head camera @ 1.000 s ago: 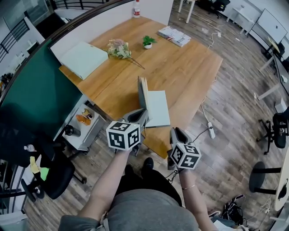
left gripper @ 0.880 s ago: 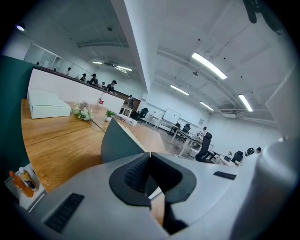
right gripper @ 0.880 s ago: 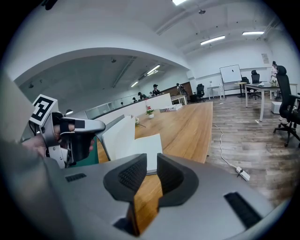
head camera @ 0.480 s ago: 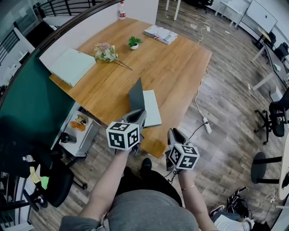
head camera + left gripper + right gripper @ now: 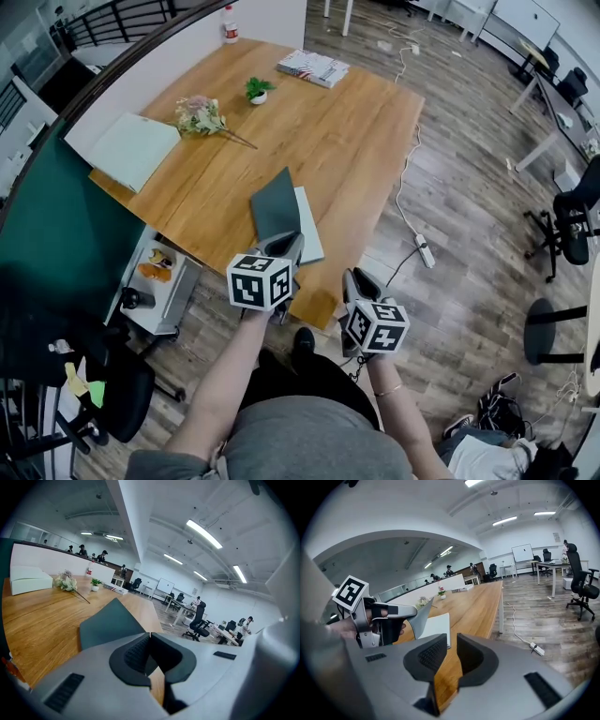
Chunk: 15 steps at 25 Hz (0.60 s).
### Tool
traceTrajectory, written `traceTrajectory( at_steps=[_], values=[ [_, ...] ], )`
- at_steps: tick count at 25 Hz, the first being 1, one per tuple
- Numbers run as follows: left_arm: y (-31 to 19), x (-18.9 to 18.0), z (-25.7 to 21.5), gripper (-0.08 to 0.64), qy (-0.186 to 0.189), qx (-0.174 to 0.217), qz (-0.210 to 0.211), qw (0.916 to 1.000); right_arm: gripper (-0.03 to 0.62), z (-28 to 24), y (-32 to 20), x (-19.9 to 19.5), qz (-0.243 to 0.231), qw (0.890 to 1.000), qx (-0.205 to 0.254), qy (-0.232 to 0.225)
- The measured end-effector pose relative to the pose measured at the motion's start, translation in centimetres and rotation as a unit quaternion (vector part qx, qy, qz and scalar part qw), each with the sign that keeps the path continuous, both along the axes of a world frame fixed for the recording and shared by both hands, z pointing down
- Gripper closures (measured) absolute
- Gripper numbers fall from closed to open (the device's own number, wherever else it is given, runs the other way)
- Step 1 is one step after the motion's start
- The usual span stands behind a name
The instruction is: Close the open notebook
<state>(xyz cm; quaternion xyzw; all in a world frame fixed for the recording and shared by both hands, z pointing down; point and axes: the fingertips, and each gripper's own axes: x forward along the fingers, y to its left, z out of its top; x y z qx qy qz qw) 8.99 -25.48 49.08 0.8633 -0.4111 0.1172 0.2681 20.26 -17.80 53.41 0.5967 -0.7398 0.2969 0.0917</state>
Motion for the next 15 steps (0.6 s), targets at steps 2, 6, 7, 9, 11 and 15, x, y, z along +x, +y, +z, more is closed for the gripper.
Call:
traceTrajectory(
  at_steps=[2, 6, 7, 9, 11, 15],
  values=[
    [-0.1, 0.5, 0.4, 0.532, -0.004, -0.005, 0.007, 1.0000, 0.520, 0.0, 0.1, 0.3, 0.004, 1.000, -0.001, 0.000],
    [-0.2, 1.6, 1.6, 0.532, -0.016, -0.016, 0.020, 0.9996, 0.520, 0.2, 0.4, 0.9, 0.018, 1.000, -0.003, -0.001],
    [-0.3, 1.8, 1.9, 0.532, -0.019, -0.019, 0.023, 0.9994, 0.520, 0.3, 0.6, 1.1, 0.021, 1.000, -0.003, -0.001],
    [-0.4, 2.3, 2.7, 0.532, -0.026, -0.026, 0.030, 0.9989, 0.520, 0.4, 0.8, 1.5, 0.030, 1.000, -0.004, -0.002],
    [-0.5, 2.8, 3.4, 0.532, -0.035, -0.033, 0.037, 0.9982, 0.520, 0.5, 1.2, 1.9, 0.039, 0.999, -0.006, -0.002],
    [-0.6, 3.8, 4.8, 0.532, -0.054, -0.043, 0.050, 0.9964, 0.522, 0.6, 1.7, 2.8, 0.056, 0.998, -0.008, -0.004]
  ],
)
